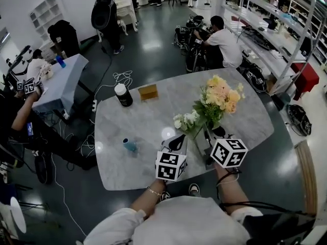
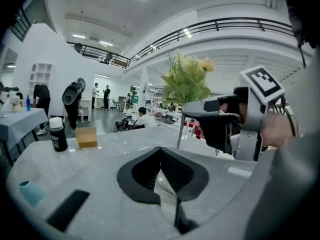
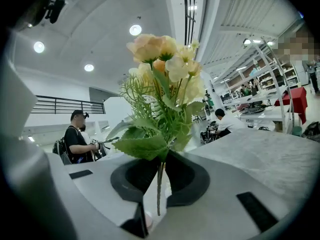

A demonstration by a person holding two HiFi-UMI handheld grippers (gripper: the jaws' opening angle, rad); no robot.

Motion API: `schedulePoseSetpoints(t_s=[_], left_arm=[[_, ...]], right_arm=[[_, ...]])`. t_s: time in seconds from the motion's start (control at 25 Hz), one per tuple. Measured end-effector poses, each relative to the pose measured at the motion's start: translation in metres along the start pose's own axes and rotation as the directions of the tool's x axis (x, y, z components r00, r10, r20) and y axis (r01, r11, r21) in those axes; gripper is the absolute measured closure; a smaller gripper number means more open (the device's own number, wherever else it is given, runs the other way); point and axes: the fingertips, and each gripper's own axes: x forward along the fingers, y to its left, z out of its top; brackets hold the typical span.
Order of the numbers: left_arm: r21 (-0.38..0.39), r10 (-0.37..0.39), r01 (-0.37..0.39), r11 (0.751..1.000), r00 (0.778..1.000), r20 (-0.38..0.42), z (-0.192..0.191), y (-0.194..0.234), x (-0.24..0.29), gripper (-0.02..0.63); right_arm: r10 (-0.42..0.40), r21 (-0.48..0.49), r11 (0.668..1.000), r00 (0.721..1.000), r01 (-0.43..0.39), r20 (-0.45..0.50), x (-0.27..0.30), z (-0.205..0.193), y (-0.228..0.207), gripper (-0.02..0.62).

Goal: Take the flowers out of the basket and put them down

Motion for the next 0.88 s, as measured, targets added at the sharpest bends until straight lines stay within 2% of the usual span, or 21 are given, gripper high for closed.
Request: schedulePoseSetpoints(t_s=[0.24,0.44,0.72,0.88], left_arm=[[0.016,-0.079,0.080,0.997,0.996,-0.045,-0.014,-0.044,0.027,0.595],[-0.014,-0.110,0.109,0.994,0.991,-0.074,-0.029,-0.069,0.048,0.595],[-0.060,-0.077,0.073,0.996,0.995,-0.065,-0.034,-0.083,0.073,0.595],[-0.074,-0.061,0.054,0.996,0.994,-0.089,-0.045,-0.086,0.089,0.595]], right_arm=[[-0.089,0.041,0.995,0.996,0.088,0.008,-0.028,-0.001,-0.047,0.551],[-0.138,0.059,0.989,0.990,0.138,-0.016,-0.049,-0.012,-0.080,0.551],[-0.145,0.063,0.987,0.985,0.151,-0.095,-0.065,-0.033,-0.112,0.551],[-0.126,0.064,0.989,0.981,0.137,-0.148,-0.064,-0.049,-0.124,0.551]])
